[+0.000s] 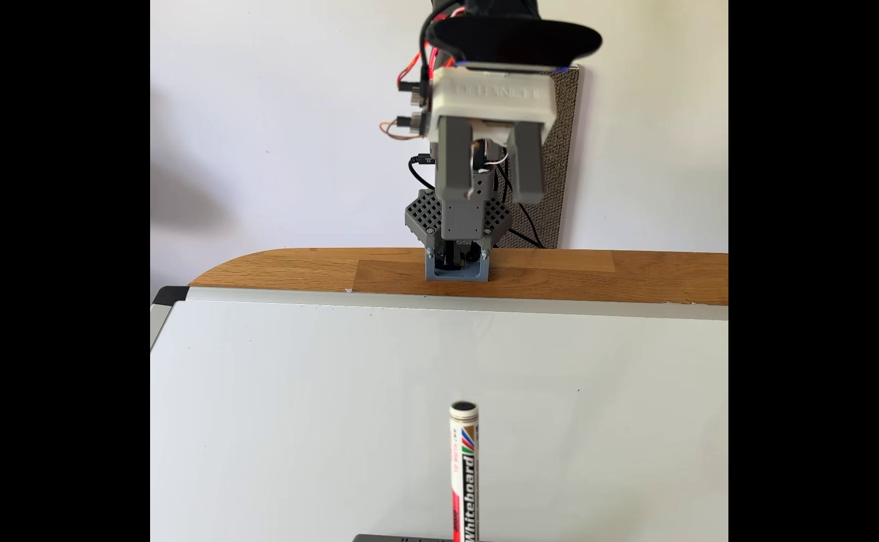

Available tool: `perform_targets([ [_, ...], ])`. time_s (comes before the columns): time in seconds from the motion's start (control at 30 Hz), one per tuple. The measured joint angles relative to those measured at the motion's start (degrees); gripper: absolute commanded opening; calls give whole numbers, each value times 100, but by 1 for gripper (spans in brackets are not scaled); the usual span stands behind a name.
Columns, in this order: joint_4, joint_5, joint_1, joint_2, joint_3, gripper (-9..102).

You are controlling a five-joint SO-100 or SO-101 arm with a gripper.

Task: Draw a face

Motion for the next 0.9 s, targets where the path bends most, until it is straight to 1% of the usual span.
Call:
perform_targets([
  [0.3,-431,-167,-9,-1846,-958,100],
  [0.67,-448,-176,62,-3990,-2663,100],
  [0.9,-448,-246,246,-4570,-3111,100],
])
